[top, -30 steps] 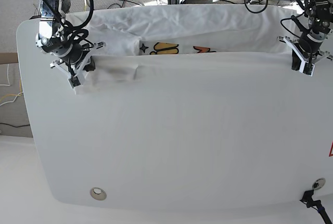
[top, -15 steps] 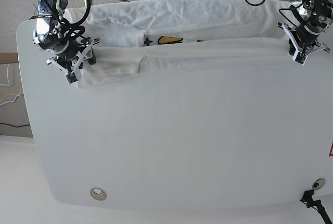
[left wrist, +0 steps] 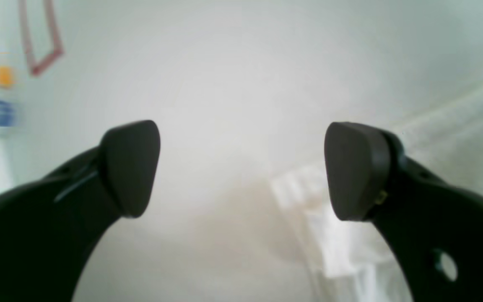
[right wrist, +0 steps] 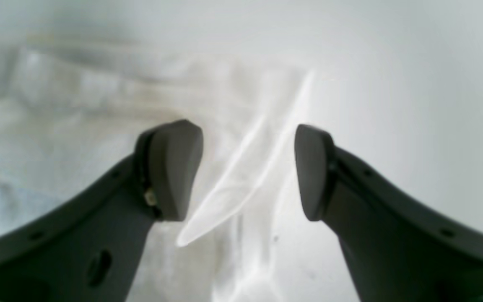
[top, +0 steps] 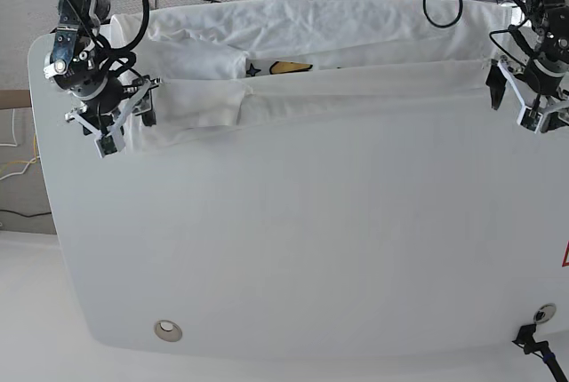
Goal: Fold the T-shirt properly
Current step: 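Fold the hem over toward the collar with both grippers and release, then grasp the folded strip's end with the left gripper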
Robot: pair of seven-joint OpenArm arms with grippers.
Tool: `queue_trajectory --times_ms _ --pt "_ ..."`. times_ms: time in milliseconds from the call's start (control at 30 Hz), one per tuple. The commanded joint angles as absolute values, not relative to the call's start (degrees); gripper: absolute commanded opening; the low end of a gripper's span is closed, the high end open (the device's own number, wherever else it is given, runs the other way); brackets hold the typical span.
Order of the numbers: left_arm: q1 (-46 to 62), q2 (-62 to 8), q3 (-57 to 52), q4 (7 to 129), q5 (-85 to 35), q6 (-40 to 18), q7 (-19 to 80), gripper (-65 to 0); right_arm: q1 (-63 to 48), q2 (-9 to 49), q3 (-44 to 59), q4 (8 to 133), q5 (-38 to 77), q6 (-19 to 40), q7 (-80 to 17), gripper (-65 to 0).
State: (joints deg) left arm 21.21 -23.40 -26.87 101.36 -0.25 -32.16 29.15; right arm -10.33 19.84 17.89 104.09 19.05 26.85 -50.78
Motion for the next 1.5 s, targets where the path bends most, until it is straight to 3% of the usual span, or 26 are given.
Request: queue_trajectory --times_ms 0,100,200,267,300,367,400,433,467,833,1300,1467 --pt "19.7 -23.4 -27.1 104.8 -0.9 -34.5 27.7 -6.4 -8.6 19.5 19.5 107.6 19.3 26.6 -49.5 -28.2" --pt "19.4 -20.8 -26.9 107.6 -0.9 -35.8 27.7 -6.5 -7.2 18.7 19.7 110.2 19.4 27.0 -49.5 -28.2" --pt "19.6 -16.0 -26.8 109.5 -0.9 -38.5 27.8 -6.7 -6.8 15.7 19.7 110.4 19.4 32.1 -49.5 -28.5" --pt "20.4 -13.5 -26.8 109.7 -0.9 -40.0 27.8 -10.1 -7.4 13.3 19.8 110.3 19.4 35.5 -49.5 -34.3" --pt "21.2 -12.8 -26.8 109.6 -0.8 -40.0 27.8 -16.3 -8.2 12.4 19.8 110.1 19.3 36.6 -49.7 -40.7" --pt "23.0 -11.6 -26.8 109.6 -0.8 -40.0 27.7 -37.5 -10.2 10.9 19.8 109.9 19.0 37.8 -49.5 -60.3" --pt "23.5 -11.1 -26.8 109.5 -0.8 -40.0 27.7 -50.7 -10.9 10.3 19.8 109.9 19.0 37.8 -49.5 -65.0" --pt "24.0 -10.8 -26.9 109.2 -0.7 -40.0 27.7 -62.0 -11.7 10.1 19.8 109.8 19.0 37.9 -49.5 -65.0" --pt "25.0 -10.5 -26.9 109.1 -0.7 -40.0 27.7 -65.0 -12.6 9.9 19.6 109.1 19.2 38.6 -49.5 -65.0" --pt "28.3 -10.8 -25.2 98.4 -0.4 -40.0 27.7 -65.0 -14.1 10.4 19.7 94.6 18.9 39.6 -43.2 -65.0" --pt "12.4 -13.1 -17.8 85.3 -0.4 -40.0 27.8 -65.0 -0.5 16.4 19.6 71.3 18.9 39.3 -31.7 -65.0" --pt "10.0 -13.3 -18.2 83.6 -0.4 -40.0 27.8 -65.0 1.8 17.2 19.8 69.5 18.9 39.3 -31.6 -65.0"
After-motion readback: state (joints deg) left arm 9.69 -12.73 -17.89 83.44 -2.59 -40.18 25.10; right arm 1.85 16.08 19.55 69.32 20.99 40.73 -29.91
